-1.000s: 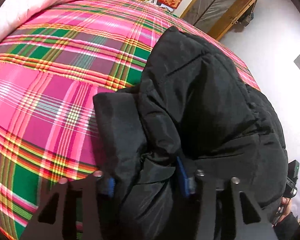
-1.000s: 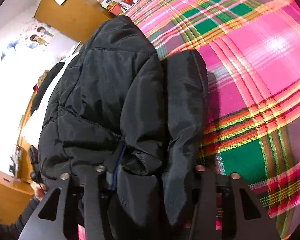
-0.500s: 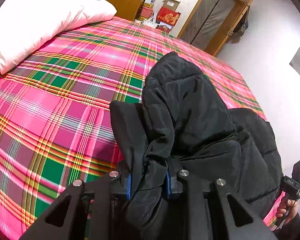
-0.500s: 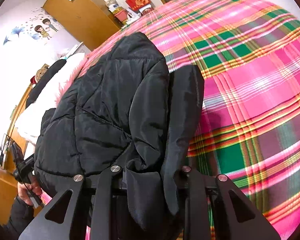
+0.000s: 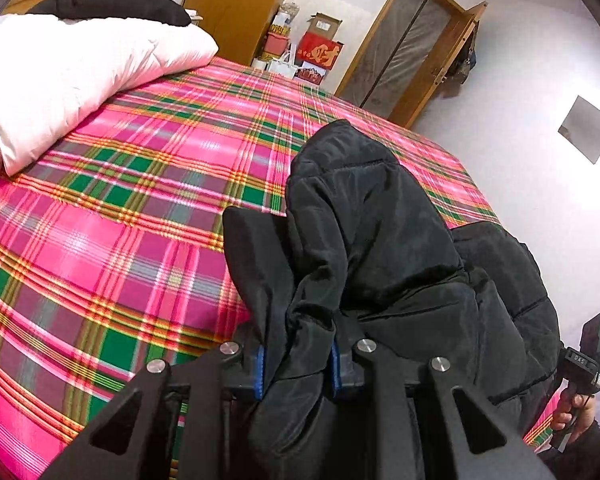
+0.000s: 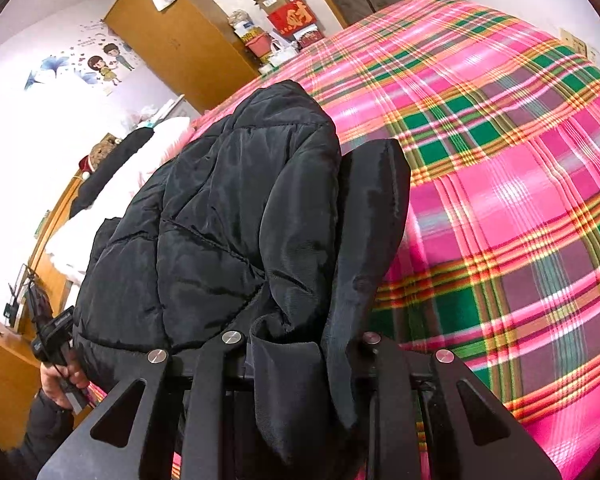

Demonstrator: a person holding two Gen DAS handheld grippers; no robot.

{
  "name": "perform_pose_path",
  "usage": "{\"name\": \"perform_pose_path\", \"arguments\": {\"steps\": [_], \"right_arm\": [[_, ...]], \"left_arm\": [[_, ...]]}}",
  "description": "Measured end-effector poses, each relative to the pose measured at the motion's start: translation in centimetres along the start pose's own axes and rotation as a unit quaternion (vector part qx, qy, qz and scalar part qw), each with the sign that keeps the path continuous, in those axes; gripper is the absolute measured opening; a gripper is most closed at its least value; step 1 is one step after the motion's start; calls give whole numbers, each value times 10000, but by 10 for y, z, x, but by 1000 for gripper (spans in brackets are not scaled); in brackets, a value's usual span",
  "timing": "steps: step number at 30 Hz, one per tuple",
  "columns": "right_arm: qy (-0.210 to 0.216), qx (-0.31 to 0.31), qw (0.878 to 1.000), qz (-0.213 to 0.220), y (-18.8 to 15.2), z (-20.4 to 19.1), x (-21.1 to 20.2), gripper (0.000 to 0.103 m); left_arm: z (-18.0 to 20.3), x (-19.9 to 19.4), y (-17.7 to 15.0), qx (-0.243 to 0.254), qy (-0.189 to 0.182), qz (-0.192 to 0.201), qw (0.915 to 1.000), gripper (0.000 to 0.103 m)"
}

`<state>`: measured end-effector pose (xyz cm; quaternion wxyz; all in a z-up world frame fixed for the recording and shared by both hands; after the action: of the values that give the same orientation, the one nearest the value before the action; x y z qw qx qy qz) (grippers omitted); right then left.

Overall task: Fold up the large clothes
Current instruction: 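Lift the gripped bundle edge with both tools and fold it over, then lower the folded edge onto the bundle and open both tools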

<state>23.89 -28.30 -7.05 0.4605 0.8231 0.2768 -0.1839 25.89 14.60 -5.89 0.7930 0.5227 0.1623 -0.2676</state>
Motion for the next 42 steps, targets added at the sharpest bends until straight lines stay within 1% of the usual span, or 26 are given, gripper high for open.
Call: {"name": "perform_pose_path", "arguments": {"steps": [6, 12, 16, 21, 24, 28, 32, 34, 36, 37, 39, 41, 42], "right_arm": [[232, -68, 9997, 61, 12, -32, 16, 23], [439, -113, 9990, 58, 20, -68, 43, 24], [558, -86, 9984, 45, 20, -89, 64, 24], [600, -28, 9982, -50, 16, -108, 99, 24], [571, -54, 9982, -179, 9, -114, 122, 24], [470, -103, 9980, -419, -8, -116, 151, 24], [269, 21, 9971, -718, -35, -97, 176, 27], [237, 196, 9962, -814, -46, -84, 182, 31], [215, 270, 9955, -885, -54, -77, 184, 39], [214, 298, 9952, -904, -56, -75, 185, 41], [170, 361, 9950, -911, -59, -70, 185, 52], [68, 386, 9951, -902, -59, -65, 184, 61], [43, 386, 9951, -909, -57, -64, 182, 65]], "left_arm": [[-16, -18, 31, 51, 62, 237, 9997, 23], [-44, -28, 64, 73, 149, 473, 9987, 23], [-67, -27, 85, 116, 245, 577, 9980, 23], [-96, -18, 99, 86, 334, 633, 9974, 23], [-117, -8, 97, 41, 394, 602, 9974, 23], [-149, 15, 79, -74, 517, 415, 9978, 24], [-178, 40, 48, -221, 686, 123, 9973, 25], [-194, 50, 32, -462, 706, 15, 9964, 26], [-205, 58, 20, -575, 749, -70, 9955, 29], [-208, 61, 14, -601, 764, -89, 9952, 32], [-211, 62, 10, -652, 771, -61, 9949, 36], [-213, 61, 10, -723, 821, -61, 9940, 46], [-213, 59, 10, -744, 852, -74, 9936, 48]]}}
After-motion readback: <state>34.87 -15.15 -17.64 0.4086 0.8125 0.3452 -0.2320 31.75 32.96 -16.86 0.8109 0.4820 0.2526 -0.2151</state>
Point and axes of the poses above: each gripper's, at about its wrist camera, not at the fingertips, and x roughly the way its jaws point, z to its right, y to its top, the point moved 7 cm from there along x, roughly the way its jaws point, and after that the axes turned 11 degrees about z, right-handed, at the moved point
